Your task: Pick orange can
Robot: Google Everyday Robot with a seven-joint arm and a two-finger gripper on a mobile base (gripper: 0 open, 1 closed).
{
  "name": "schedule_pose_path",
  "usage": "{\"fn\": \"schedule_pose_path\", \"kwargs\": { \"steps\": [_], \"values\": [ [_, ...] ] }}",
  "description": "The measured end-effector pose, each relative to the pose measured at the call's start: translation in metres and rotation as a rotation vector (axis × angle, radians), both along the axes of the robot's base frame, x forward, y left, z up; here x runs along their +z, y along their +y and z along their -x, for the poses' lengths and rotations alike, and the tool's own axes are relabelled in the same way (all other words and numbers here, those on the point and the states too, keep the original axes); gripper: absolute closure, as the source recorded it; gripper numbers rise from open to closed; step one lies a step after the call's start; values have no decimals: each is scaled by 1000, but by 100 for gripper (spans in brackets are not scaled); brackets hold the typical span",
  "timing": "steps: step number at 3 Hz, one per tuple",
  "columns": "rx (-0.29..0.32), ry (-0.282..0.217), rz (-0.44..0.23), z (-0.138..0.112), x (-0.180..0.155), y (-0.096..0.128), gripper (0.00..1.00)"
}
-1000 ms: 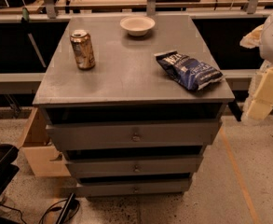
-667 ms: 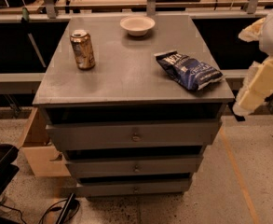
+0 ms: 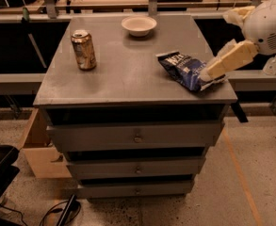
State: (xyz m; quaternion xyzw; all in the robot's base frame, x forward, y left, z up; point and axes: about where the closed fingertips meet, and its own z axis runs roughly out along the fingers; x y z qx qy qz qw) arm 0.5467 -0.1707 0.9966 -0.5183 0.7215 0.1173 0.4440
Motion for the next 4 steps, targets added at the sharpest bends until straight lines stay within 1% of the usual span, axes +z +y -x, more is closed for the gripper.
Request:
{"fn": "schedule_pose_path", "kwargs": {
  "steps": [1,2,3,4],
  "values": [
    [57,-158,-261,-42,36,42,0],
    [86,-186,-354,-46,54,68,0],
    [83,-180,-338,-45,51,64,0],
    [83,-181,-335,-53,44,84,0]
  ]
}}
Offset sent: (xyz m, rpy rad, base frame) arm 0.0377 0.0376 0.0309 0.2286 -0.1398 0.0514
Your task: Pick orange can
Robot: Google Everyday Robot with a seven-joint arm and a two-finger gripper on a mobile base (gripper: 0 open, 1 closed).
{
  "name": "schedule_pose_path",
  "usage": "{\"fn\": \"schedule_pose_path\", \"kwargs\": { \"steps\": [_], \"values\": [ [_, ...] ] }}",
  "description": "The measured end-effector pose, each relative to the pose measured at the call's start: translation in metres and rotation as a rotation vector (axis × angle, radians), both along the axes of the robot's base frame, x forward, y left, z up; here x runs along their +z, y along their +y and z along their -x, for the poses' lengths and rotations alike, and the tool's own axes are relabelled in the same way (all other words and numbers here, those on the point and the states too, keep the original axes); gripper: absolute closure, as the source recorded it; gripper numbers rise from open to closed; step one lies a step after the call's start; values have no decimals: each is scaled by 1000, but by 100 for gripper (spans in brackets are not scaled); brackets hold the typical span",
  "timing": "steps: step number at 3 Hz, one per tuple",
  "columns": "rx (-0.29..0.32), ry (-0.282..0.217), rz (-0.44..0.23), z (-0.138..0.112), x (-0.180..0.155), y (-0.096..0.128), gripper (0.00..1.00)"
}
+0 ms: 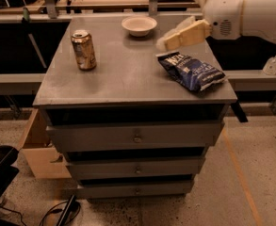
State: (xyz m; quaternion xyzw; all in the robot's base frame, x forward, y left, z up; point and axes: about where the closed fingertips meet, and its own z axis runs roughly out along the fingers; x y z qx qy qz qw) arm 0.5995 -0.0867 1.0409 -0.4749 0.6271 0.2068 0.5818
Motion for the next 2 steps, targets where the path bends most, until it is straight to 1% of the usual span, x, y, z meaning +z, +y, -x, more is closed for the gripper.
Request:
{"fn": "schedule_pose_path", "kwargs": {
  "steps": [1,2],
  "values": [
    [12,11,-21,-27,-20,42,0],
    [42,45,-92,-72,-44,104,0]
  ]
}}
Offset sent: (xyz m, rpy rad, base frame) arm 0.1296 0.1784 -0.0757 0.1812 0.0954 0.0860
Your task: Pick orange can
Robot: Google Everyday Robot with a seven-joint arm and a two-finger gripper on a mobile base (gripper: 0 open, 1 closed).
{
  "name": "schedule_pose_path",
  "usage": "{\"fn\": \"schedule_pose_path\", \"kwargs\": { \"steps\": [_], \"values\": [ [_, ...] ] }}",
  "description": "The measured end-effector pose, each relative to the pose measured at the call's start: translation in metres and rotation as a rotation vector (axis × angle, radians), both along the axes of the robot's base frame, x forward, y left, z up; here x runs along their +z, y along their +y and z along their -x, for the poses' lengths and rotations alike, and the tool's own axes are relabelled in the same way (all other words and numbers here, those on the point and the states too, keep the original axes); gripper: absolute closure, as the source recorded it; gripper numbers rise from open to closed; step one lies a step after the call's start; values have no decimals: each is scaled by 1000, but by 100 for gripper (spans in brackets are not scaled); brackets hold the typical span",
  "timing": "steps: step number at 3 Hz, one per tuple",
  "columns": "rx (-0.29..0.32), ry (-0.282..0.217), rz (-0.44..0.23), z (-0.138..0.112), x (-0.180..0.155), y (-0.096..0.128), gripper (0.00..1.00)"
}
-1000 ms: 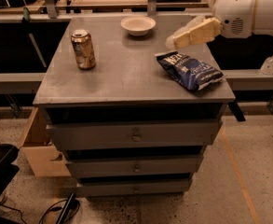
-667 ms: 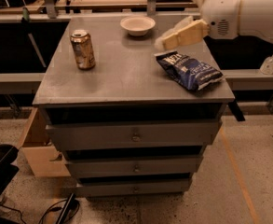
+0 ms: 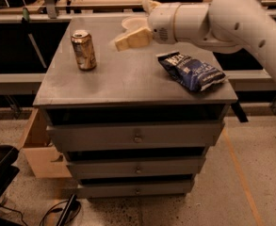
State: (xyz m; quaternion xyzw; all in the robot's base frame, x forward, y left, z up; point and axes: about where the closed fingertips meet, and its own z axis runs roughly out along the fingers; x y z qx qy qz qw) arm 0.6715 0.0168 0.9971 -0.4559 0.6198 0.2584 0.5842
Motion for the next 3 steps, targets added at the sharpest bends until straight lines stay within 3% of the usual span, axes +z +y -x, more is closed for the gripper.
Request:
{"fn": "schedule_pose_path", "kwargs": {
  "steps": [2,3],
  "values": [
    [122,79,-124,-44,-33,102,0],
    [156,129,-134,-57,-54,134,0]
  ]
}}
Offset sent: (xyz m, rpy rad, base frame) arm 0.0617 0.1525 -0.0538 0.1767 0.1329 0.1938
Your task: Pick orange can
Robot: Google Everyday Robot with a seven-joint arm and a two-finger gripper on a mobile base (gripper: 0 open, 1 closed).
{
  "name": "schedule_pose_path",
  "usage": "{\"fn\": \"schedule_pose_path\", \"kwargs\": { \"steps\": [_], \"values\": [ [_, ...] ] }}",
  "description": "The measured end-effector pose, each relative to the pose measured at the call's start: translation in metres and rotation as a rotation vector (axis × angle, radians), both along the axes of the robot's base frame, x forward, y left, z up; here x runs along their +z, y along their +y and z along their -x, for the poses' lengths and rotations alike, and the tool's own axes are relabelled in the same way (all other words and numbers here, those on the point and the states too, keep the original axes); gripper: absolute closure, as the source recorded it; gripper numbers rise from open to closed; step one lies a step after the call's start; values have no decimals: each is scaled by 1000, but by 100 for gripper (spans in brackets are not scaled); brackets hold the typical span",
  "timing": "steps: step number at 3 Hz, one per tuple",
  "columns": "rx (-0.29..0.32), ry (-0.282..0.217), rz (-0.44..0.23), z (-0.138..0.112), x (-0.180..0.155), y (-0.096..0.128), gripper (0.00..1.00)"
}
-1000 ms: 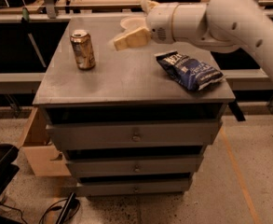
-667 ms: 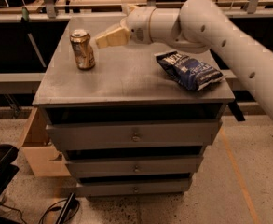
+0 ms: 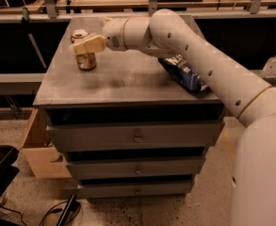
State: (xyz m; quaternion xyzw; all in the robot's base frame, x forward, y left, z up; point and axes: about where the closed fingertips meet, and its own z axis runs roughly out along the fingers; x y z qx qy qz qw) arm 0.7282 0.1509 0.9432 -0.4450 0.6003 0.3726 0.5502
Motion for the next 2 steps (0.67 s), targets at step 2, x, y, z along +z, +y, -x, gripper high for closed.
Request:
{"fn": "schedule_pose_path", "kwargs": {
  "steps": [2],
  "values": [
    [59,47,-37,-7,-31,54,25]
  ]
}}
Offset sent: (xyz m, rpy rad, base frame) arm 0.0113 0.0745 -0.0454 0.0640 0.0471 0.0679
